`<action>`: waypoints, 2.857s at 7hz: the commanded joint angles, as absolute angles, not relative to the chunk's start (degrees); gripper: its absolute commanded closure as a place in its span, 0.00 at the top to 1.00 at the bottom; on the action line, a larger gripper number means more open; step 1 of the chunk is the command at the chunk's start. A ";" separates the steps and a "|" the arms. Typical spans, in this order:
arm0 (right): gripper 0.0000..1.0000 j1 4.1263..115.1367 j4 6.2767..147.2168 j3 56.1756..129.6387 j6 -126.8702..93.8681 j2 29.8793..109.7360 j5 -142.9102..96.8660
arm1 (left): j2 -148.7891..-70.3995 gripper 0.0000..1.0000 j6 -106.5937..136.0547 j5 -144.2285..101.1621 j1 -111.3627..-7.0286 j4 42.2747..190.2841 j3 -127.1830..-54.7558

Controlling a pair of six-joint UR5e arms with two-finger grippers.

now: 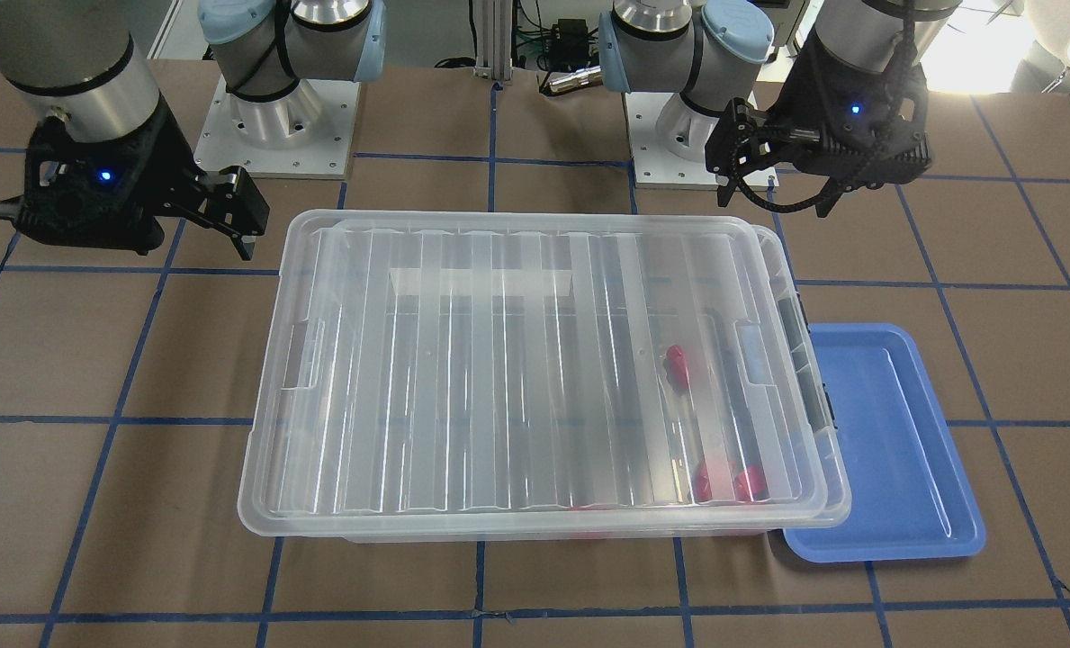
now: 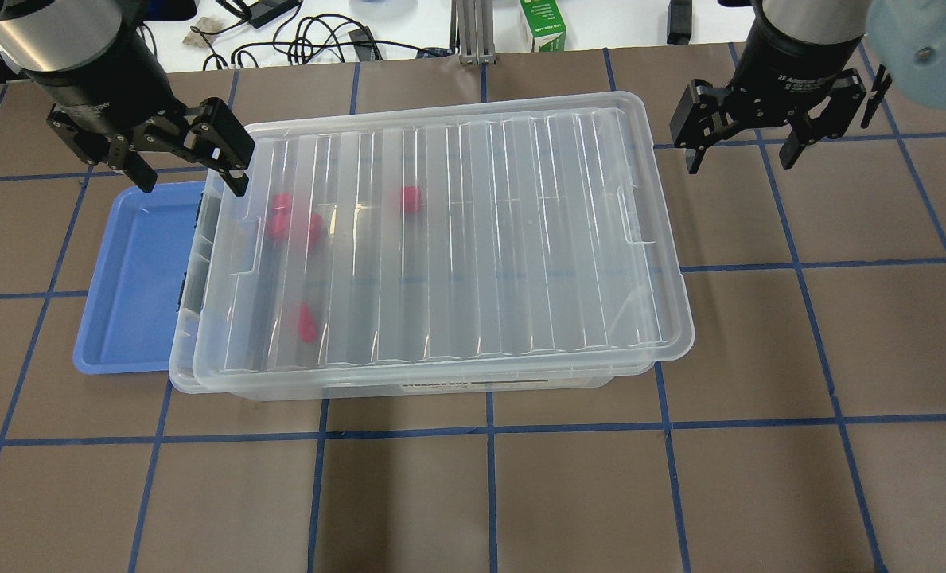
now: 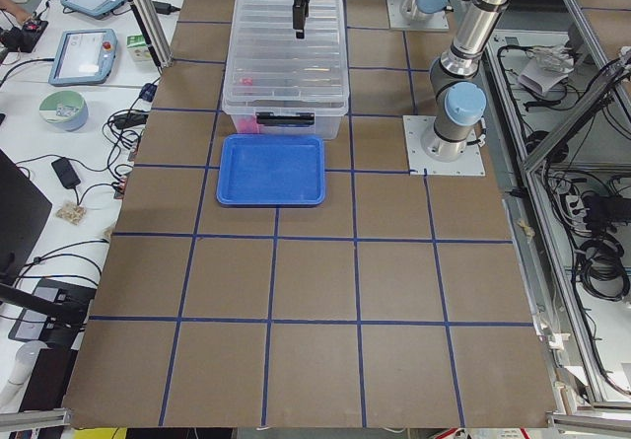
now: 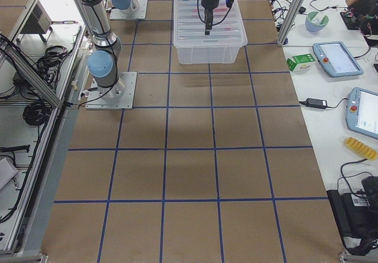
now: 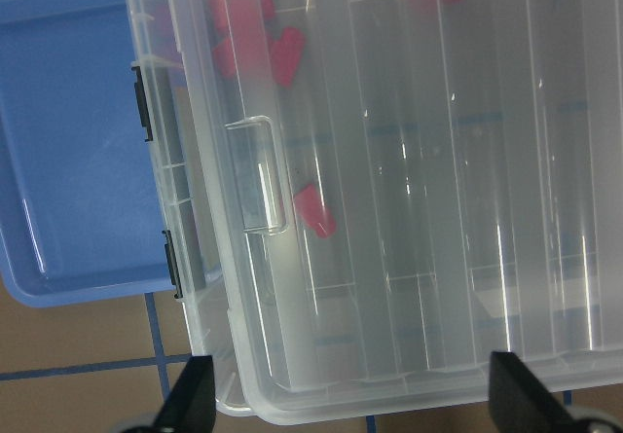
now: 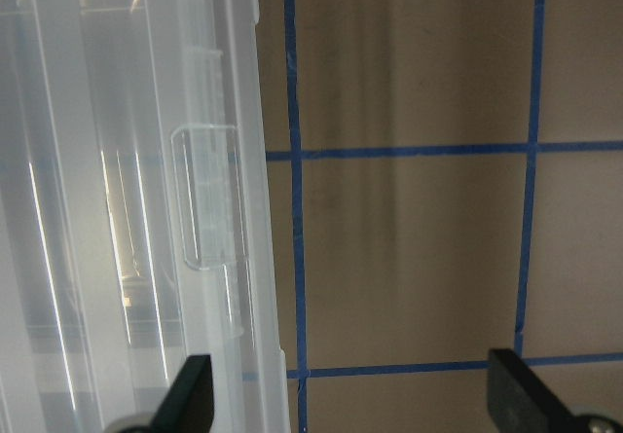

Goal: Place red block in blue tray from box

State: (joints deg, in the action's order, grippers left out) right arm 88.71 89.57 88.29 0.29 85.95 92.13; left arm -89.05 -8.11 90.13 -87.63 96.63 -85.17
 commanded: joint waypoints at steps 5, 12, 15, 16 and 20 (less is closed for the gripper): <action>1.00 88.51 111.80 101.86 0.88 81.56 92.64 | -89.20 1.00 -6.95 90.00 -87.54 95.98 -85.08; 1.00 76.39 110.92 102.04 11.93 82.18 94.74 | -88.95 1.00 -4.48 90.44 -87.63 95.71 -84.99; 1.00 74.80 110.92 102.04 12.13 83.05 97.29 | -89.56 1.00 -4.57 89.74 -87.89 95.80 -86.22; 1.00 73.49 110.83 102.39 12.22 83.67 97.38 | -90.43 1.00 -5.27 89.74 -88.24 94.93 -87.70; 1.00 73.56 110.13 102.31 12.48 85.33 96.42 | -90.53 1.00 -15.89 89.65 -87.37 77.85 -103.13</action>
State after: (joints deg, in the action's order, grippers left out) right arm 73.30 110.66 102.47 12.69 84.17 97.00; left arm -90.49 -14.06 89.63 -87.99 84.37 -97.20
